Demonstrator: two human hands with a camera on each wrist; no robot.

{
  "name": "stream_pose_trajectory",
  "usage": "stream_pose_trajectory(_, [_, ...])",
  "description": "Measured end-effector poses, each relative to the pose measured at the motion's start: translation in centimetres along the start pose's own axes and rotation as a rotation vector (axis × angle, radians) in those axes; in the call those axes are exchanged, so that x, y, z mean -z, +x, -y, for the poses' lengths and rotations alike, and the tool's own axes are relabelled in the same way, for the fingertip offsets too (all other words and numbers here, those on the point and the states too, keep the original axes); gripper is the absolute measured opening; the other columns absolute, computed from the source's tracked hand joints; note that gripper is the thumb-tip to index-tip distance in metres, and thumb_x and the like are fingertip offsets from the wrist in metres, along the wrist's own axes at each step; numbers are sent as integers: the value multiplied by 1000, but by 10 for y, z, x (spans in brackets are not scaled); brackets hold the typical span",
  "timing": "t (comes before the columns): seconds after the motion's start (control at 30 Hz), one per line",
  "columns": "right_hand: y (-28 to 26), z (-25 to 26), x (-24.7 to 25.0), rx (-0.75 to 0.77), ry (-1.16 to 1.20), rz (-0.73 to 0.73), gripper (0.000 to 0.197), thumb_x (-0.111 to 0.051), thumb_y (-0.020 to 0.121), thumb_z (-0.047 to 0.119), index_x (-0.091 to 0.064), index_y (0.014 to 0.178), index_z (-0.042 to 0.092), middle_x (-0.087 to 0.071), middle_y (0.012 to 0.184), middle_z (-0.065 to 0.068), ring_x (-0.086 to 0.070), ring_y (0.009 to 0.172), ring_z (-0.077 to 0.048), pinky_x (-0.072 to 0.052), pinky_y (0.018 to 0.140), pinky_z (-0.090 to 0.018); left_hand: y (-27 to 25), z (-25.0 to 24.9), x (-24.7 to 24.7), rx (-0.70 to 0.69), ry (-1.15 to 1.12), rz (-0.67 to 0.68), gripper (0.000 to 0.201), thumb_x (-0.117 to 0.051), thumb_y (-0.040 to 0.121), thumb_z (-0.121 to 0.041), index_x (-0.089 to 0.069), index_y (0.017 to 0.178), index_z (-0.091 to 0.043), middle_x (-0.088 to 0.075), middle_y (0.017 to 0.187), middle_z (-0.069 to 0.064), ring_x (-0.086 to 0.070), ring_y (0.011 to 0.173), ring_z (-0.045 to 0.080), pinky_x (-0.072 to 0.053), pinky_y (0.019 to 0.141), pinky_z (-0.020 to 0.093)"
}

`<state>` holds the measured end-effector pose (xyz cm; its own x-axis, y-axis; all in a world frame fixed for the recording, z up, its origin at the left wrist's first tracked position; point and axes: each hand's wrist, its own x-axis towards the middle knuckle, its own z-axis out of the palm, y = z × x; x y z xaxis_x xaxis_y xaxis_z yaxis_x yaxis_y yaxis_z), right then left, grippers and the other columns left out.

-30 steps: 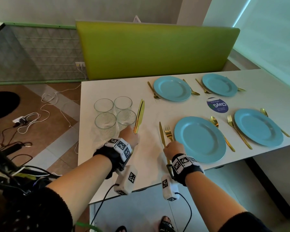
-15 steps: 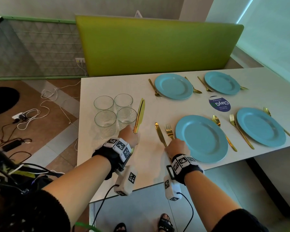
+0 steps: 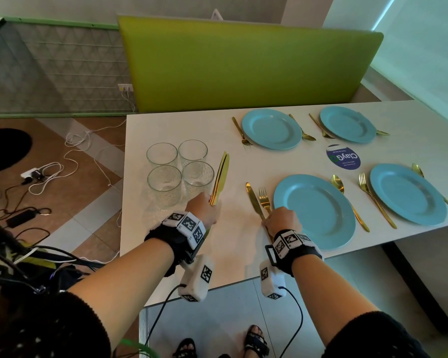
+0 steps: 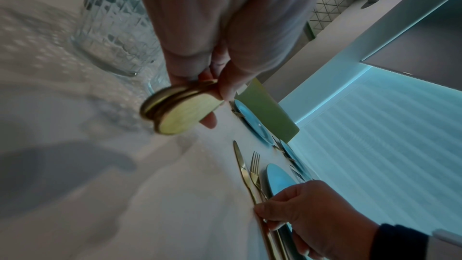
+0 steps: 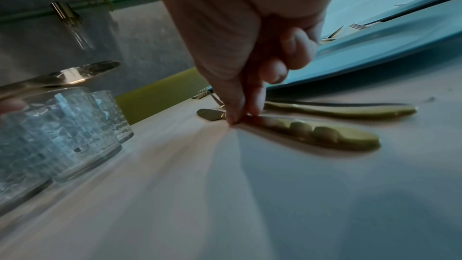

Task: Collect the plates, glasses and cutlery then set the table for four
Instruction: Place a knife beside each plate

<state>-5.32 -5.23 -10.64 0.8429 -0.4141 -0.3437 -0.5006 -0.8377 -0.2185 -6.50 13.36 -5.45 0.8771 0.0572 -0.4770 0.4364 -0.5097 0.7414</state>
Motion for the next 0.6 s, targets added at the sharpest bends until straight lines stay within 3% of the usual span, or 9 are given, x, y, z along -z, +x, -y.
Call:
stream_pose_trajectory(0.13, [1,0,2,-5,9,1,24,-60,86,21,-67,105,8,-67,107,-12,-65,99,-30,-51,80,-33,1,1,-1,14,-35,7,30,-46,96,-18,-49,121,-1,-53,99,7,-63,82,28,-54,86,39])
stream_pose_trajectory(0.33, [1,-2,2,-13,17,10,23,-60,86,21,-67,103,8,-67,104,-12,-65,96,-30,-52,78,-33,0,1,0,22,-16,8,31,-45,97,-16,-48,125,-2,-59,120,15,-69,94,33,-56,87,41])
stream_pose_trajectory(0.47, [0,-2,3,-9,30,17,23,-61,85,22,-69,102,9,-67,102,-11,-65,94,-29,-52,76,-32,-1,1,-1,21,-21,12,32,-45,97,-16,-47,125,-3,-58,121,15,-69,94,33,-56,86,40])
stream_pose_trajectory(0.6, [0,-6,7,-19,96,15,22,-63,83,24,-70,98,9,-69,98,-11,-65,87,-29,-53,73,-31,0,0,-2,24,-34,4,30,-45,97,-16,-49,123,-2,-59,120,16,-67,84,29,-55,83,38])
